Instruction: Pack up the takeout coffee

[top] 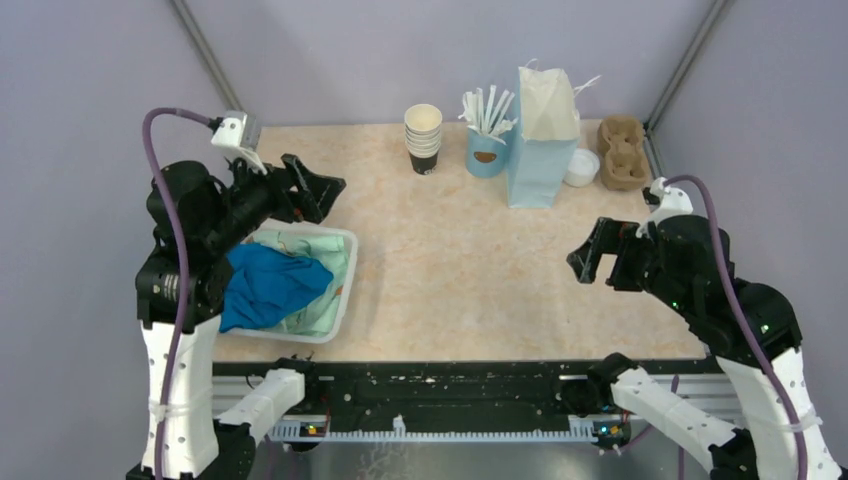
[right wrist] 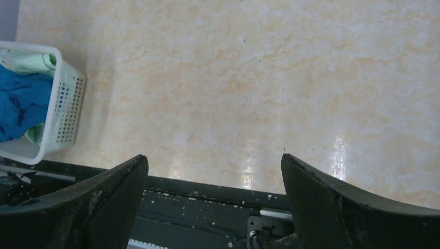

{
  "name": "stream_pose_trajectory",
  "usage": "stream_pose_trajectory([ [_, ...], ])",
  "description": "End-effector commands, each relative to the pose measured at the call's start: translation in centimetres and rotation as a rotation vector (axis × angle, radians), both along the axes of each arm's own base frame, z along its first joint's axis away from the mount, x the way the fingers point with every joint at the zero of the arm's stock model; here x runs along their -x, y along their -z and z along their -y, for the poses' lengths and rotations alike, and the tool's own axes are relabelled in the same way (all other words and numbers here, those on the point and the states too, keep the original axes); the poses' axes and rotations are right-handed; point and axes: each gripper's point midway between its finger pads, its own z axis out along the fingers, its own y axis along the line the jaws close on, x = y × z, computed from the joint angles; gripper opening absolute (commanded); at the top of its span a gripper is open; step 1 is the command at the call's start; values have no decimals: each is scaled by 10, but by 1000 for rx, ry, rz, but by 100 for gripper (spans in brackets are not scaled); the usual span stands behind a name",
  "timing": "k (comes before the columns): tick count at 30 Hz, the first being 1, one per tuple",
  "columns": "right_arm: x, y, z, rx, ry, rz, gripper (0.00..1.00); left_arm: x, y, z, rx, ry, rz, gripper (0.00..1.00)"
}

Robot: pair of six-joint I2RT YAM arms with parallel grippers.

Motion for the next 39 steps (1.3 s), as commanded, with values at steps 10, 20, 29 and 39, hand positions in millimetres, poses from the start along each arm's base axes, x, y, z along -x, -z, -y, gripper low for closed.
stream_pose_trajectory([
  [10,-45,25,-20,68,-8,-61,99,-48,54,13,-54,24,-153,98],
  [20,-106,46,-11,-22,106,-81,95,-100,82,26,1,20,-199,98],
  [29,-151,31,15,-130,191,-119,88,-169,123,57,-8,9,-289,98],
  [39,-105,34,9,-150,150,-175,81,-287,159,63,-164,-212,-333,96],
])
